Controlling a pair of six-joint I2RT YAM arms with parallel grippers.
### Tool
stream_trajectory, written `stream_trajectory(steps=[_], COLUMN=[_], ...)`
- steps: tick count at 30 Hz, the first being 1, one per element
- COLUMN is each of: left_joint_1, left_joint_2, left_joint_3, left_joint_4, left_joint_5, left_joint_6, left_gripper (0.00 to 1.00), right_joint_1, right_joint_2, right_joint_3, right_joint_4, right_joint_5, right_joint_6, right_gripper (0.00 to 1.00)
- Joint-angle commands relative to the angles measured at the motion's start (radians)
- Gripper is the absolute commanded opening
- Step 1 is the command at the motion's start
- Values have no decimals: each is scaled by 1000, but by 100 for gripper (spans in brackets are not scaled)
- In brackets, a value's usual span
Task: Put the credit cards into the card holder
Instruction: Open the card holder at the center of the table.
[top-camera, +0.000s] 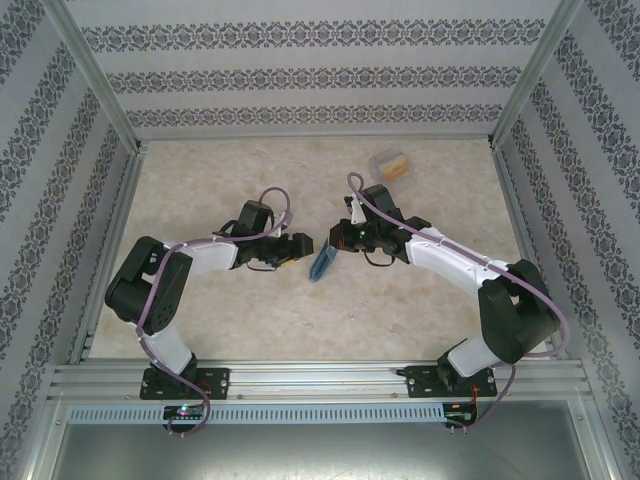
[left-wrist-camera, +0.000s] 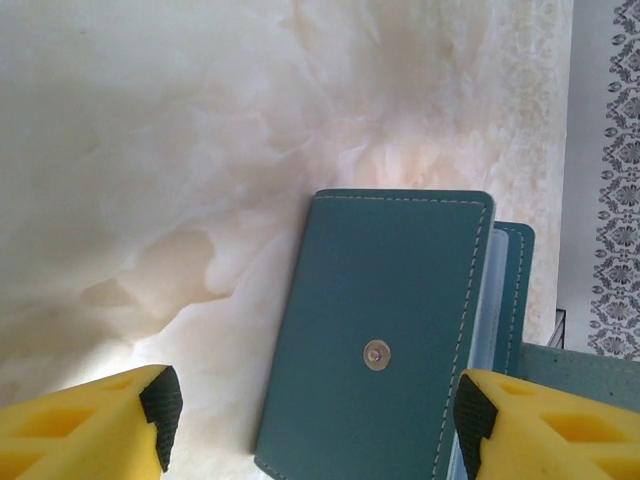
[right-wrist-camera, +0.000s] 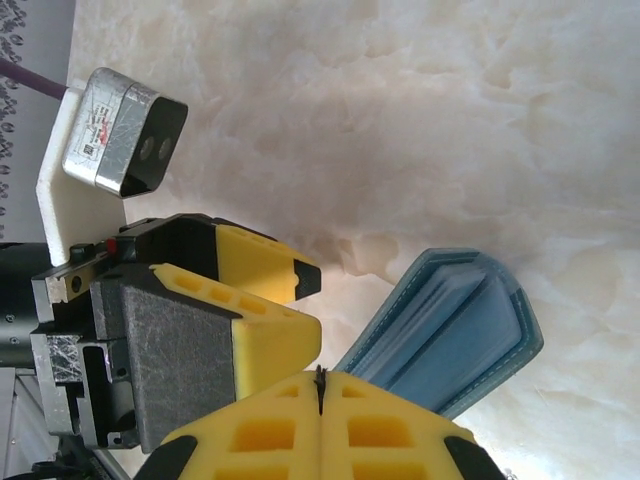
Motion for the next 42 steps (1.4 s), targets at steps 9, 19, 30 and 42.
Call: stream_trajectory(steps=[9, 19, 30, 42], left_joint_1=[-7, -18, -16, -23], left_joint_2=[6, -15, 22, 56], left_joint_3=[9, 12, 9, 31], left_joint_4=[63, -23, -8, -83], left_joint_5=[62, 45, 25, -39], left_joint_6=[19, 105, 87, 93], left_gripper=[79, 75, 63, 48], right_joint_1=[1, -19, -68, -112], right_joint_2=[30, 50, 26, -25], right_joint_3=[63, 66, 7, -125], right_joint_4=[17, 32, -12, -67], right_joint_5=[-59, -75, -35, 68], right_joint_6=[-17, -28, -66, -49], right_gripper=[0, 0, 0, 34])
